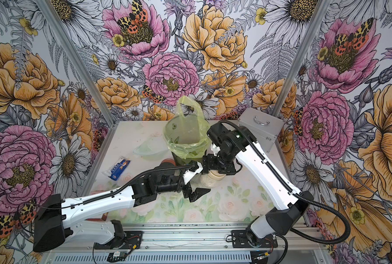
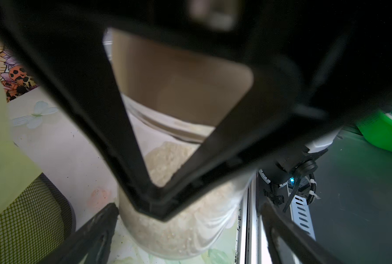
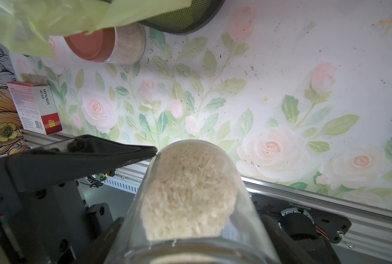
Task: Empty moldy rice from jars
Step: Pick up the jar from the center of the board.
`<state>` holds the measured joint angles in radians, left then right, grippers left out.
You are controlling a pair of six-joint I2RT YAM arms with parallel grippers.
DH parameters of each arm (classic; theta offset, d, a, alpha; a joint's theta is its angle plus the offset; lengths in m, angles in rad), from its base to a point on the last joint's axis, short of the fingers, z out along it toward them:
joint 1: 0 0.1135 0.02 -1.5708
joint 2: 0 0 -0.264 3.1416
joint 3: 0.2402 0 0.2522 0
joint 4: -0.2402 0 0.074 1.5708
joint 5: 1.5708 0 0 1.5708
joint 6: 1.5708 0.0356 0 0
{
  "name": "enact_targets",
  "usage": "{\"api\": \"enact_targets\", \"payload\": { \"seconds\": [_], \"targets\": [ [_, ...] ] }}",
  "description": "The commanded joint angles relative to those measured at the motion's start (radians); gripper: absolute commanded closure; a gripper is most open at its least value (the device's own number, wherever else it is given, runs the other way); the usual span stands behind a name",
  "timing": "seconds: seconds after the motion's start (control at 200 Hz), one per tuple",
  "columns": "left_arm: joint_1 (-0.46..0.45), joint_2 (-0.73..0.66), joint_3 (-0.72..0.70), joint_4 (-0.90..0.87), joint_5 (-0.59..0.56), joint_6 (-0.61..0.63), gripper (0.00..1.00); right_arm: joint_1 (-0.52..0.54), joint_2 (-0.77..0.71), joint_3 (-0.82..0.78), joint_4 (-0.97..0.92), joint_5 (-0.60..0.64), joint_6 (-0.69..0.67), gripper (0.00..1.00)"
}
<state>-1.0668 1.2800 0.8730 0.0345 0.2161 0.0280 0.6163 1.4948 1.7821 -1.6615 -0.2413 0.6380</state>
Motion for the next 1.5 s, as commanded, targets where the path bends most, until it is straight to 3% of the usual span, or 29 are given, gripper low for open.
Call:
{"api": "enact_targets", "payload": {
  "seconds": [0.0,0.67,1.496],
  "targets": [
    [0.0,0.025,0.035,0.023,-0.019,0.035,0.01,0.001,-0.01,0.045,0.031,-0.074,0.015,1.0],
    [0.035,0.102,0.038,0.134,0.016,-0.02,0.02,-0.006,0.005,0.124,0.077,-0.206,0.037,1.0],
    [0.094,0.108,-0.034,0.153,0.03,-0.081,0.02,-0.01,-0.002,0.156,0.079,-0.242,0.03,1.0]
  ]
}}
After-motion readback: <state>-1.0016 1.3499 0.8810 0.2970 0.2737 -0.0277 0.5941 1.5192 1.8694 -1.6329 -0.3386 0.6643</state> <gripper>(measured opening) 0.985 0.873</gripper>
